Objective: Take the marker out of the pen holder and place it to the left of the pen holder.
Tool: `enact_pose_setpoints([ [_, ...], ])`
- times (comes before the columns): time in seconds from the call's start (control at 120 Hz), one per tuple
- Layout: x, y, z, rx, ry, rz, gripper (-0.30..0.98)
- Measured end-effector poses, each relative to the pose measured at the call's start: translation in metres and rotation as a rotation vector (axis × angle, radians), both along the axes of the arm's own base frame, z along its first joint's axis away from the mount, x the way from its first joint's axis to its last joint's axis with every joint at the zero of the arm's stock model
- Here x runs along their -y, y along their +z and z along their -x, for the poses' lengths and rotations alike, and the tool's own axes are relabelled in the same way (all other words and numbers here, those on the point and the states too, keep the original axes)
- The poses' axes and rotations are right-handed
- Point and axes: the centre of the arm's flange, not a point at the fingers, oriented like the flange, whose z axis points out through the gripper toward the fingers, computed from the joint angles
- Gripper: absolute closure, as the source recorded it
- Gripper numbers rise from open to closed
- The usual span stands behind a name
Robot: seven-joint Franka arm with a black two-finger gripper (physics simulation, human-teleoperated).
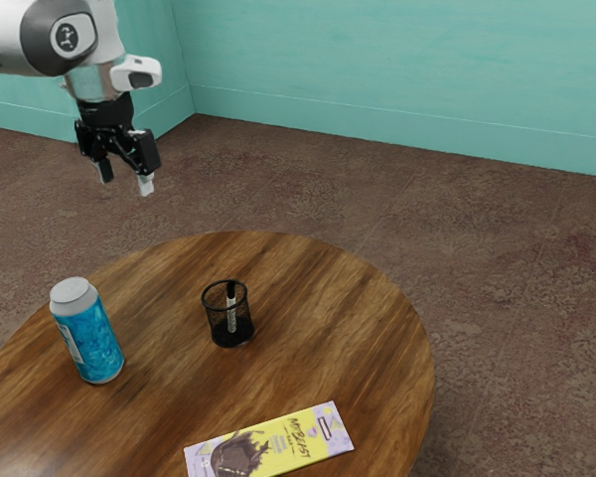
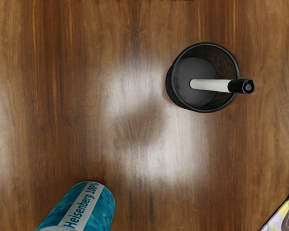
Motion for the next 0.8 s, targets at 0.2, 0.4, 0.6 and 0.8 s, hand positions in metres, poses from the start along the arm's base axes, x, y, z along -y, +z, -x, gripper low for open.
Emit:
enact_pose_setpoints([
  [0.2, 0.088, -0.081, -0.008, -0.106, -0.158, 0.009, 0.02],
  [0.4, 0.068, -0.205, -0.023, -0.193, -0.084, 0.006, 0.02],
  [0.6, 0.078, -0.215, -0.063, -0.103, -0.077, -0.007, 0.02],
  [0.8, 0.086, -0.229, -0.106, -0.055, -0.079, -0.030, 0.02],
])
